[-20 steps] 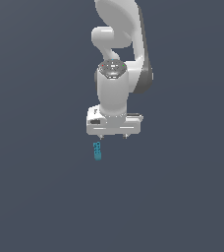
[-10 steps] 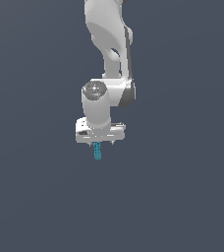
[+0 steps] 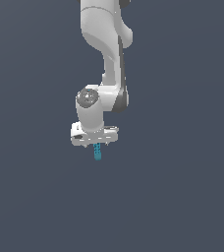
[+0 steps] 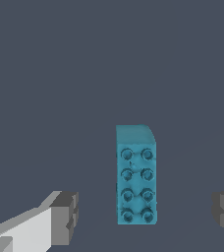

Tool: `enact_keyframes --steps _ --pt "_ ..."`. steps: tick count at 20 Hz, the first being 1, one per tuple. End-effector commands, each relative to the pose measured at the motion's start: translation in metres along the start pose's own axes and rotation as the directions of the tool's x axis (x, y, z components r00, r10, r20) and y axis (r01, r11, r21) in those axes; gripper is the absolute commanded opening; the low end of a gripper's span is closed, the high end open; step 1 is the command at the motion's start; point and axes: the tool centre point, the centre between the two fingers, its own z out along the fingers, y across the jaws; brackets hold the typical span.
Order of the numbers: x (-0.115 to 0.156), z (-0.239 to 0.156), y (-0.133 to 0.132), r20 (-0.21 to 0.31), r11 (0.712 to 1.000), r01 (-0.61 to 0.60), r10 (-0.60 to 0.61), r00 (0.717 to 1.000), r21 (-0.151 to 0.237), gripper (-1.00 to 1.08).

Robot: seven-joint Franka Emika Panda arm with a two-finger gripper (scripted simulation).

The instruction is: Pick up the object and move it to a goal position.

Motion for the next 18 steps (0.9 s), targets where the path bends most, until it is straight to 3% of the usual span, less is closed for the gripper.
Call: enact_keyframes --steps 1,18 --pt "0.000 0.000 0.000 -0.001 1.000 0.001 -0.001 1.000 0.000 1.00" --pt "0.000 0.051 0.000 -0.001 1.000 0.004 -0.004 1.000 0.000 1.00"
